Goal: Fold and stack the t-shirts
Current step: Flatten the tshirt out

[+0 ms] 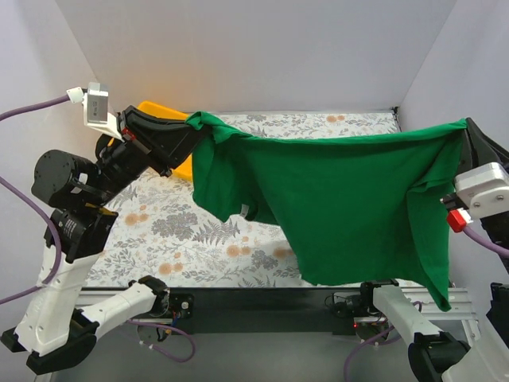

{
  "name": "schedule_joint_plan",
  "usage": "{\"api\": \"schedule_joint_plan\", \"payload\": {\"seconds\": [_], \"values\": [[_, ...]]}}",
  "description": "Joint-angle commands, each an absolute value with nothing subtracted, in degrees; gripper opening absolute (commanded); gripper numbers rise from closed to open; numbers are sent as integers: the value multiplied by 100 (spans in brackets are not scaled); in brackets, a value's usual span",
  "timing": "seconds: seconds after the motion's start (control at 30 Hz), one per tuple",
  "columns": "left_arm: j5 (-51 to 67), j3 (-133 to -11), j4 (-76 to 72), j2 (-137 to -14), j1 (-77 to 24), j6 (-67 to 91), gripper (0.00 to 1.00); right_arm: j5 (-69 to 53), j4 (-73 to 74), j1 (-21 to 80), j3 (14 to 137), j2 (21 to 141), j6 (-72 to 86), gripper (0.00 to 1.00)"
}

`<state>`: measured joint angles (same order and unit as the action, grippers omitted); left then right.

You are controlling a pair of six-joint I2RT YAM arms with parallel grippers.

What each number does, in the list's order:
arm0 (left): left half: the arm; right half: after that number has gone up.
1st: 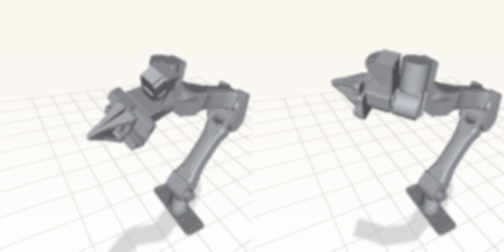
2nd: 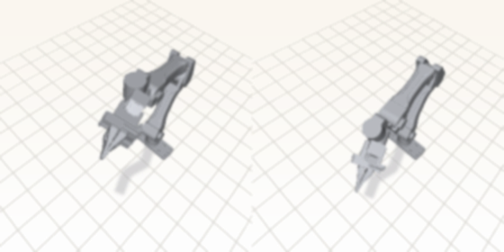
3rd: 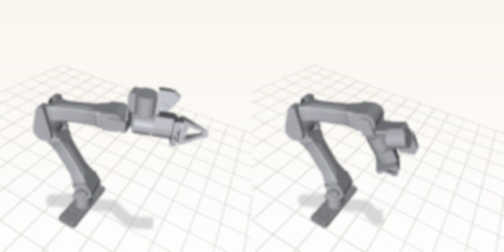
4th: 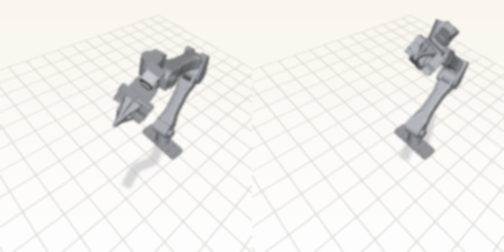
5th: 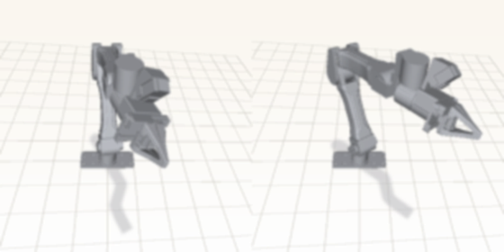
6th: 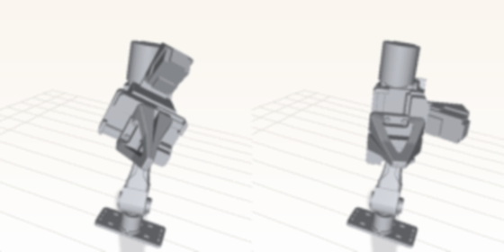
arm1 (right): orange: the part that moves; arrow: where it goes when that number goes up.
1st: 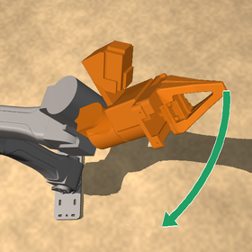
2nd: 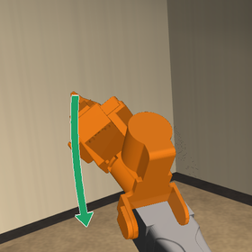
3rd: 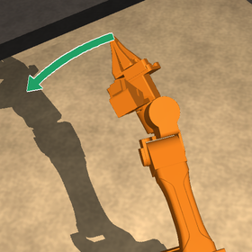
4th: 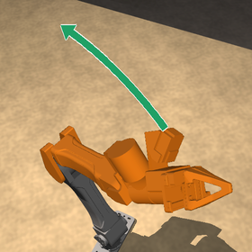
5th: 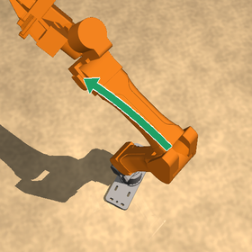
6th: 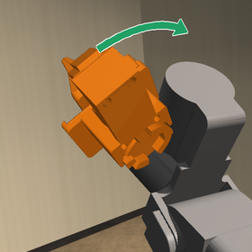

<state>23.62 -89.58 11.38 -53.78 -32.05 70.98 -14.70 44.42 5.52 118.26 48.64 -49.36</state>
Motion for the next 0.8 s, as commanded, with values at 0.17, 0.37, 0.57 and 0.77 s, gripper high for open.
{"api": "schedule_joint_plan", "payload": {"seconds": [0.17,0.37,0.57,0.77], "values": [[1724,-8378,993,-5466,-3182,6803,0,-932,3781,510,10436,4817,-5001,1],[713,-6682,530,-6265,-3164,6522,0,-799,2570,510,7513,4658,-5080,1],[396,-6457,-403,-8820,-2813,6776,0,-485,426,422,5477,5921,-4632,1],[175,-8969,1085,-11815,-2330,7251,45,1289,-1248,387,5930,8668,-3528,52]]}}
